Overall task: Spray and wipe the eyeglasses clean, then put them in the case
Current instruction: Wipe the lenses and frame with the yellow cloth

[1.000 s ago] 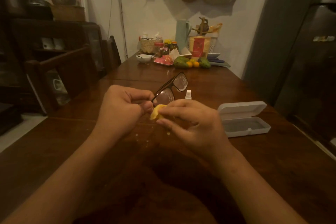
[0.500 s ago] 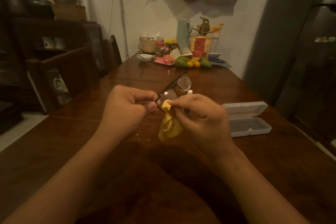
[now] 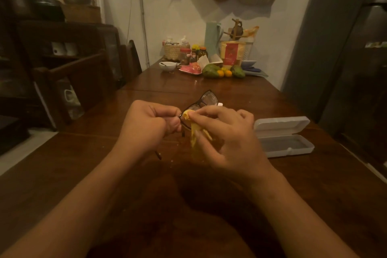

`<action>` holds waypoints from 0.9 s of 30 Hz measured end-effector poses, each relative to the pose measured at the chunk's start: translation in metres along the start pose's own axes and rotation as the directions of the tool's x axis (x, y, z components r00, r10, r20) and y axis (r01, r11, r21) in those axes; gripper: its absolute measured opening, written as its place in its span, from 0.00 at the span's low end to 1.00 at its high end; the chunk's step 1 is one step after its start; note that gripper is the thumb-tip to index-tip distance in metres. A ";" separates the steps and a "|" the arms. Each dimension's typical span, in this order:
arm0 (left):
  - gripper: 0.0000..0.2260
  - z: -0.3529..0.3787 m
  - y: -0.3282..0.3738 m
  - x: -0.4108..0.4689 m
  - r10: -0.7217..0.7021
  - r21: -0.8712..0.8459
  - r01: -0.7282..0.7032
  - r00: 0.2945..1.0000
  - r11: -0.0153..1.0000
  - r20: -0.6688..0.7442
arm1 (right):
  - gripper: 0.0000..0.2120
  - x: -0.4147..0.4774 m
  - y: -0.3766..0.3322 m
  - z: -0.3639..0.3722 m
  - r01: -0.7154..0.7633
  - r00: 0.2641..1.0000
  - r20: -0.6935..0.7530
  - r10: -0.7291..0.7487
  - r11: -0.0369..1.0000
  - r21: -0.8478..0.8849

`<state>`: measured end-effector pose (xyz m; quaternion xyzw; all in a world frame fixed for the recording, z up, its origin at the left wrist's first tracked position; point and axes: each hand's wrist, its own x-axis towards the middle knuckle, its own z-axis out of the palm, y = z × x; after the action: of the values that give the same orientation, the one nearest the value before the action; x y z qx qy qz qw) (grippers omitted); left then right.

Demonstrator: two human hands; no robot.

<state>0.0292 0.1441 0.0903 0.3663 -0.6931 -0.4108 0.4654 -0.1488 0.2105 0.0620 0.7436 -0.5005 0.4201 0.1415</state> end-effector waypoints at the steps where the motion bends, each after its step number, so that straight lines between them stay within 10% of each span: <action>1: 0.16 -0.002 -0.001 0.001 -0.005 -0.002 0.005 1.000 1.000 -0.005 | 0.17 0.001 0.002 0.000 0.031 0.999 0.021 -0.030 0.999 -0.034; 27: 0.10 0.000 -0.006 0.001 0.035 0.005 -0.035 0.998 0.999 0.046 | 0.11 0.001 0.014 0.007 0.186 0.967 -0.151 -0.207 0.972 -0.144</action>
<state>0.0293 0.1406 0.0856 0.3459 -0.7111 -0.4088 0.4556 -0.1575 0.1991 0.0554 0.7417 -0.4367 0.4310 0.2709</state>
